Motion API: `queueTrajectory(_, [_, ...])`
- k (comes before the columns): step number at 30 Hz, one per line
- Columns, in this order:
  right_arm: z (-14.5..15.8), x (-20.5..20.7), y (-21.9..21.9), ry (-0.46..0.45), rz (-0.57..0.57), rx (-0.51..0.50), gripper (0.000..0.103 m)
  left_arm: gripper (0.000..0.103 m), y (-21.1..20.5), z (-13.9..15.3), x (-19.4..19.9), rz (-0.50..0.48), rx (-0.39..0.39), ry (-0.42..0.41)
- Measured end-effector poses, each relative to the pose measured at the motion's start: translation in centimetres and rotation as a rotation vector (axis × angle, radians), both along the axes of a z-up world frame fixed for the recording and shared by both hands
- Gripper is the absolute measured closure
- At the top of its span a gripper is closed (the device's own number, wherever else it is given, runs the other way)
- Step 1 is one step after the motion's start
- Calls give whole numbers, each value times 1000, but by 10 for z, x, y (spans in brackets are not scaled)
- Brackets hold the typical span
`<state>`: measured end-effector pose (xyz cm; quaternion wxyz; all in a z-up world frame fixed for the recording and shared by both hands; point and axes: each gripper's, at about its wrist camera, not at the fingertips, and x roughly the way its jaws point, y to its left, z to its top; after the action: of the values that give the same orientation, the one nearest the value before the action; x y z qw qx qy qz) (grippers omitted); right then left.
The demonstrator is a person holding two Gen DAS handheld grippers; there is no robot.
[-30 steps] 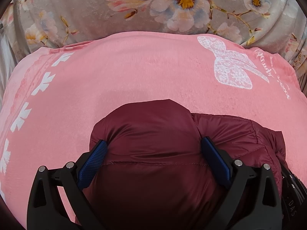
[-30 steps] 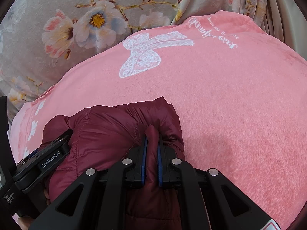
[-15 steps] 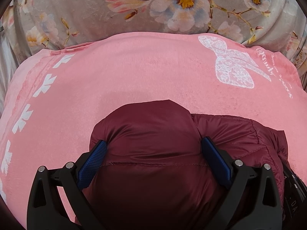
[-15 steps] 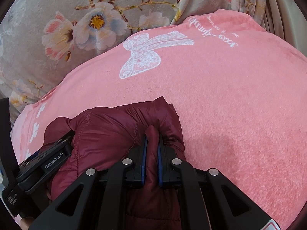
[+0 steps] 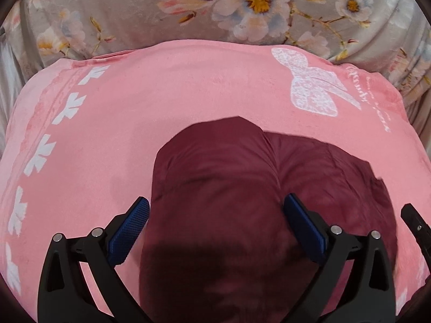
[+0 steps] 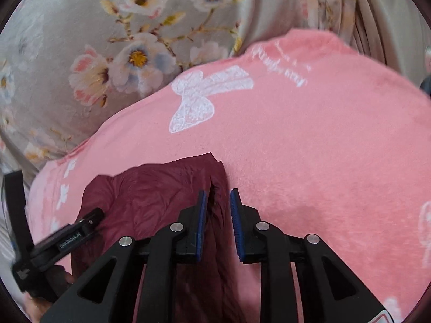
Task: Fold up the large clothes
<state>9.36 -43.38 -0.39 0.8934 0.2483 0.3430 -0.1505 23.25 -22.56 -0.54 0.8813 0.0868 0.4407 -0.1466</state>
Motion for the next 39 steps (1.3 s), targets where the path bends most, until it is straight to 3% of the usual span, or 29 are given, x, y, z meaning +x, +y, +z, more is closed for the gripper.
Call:
queueTrajectory(4, [-8, -6, 32, 67, 122, -85, 87, 5, 0, 5, -33, -28, 72, -59])
queueTrajectory(7, [-25, -12, 37, 121, 114, -149, 89, 5, 3, -5, -48, -36, 84, -49])
queueTrajectory(12, [-47, -27, 24, 151, 70, -88, 89, 5, 10, -18, -56, -29, 82, -41])
queueTrajectory(16, [-60, -37, 20, 120, 58, -37, 87, 5, 6, -21, -61, -40, 100, -65])
queueTrajectory(33, [-65, -43, 14, 82, 49, 28, 81, 5, 4, -33, -71, -34, 106, -133])
queueTrajectory(37, [-64, -44, 12, 82, 47, 38, 80, 5, 7, -30, -72, -35, 103, -116])
queueTrajectory(39, [-59, -49, 10, 95, 47, 53, 74, 5, 12, -26, -73, -36, 89, -77])
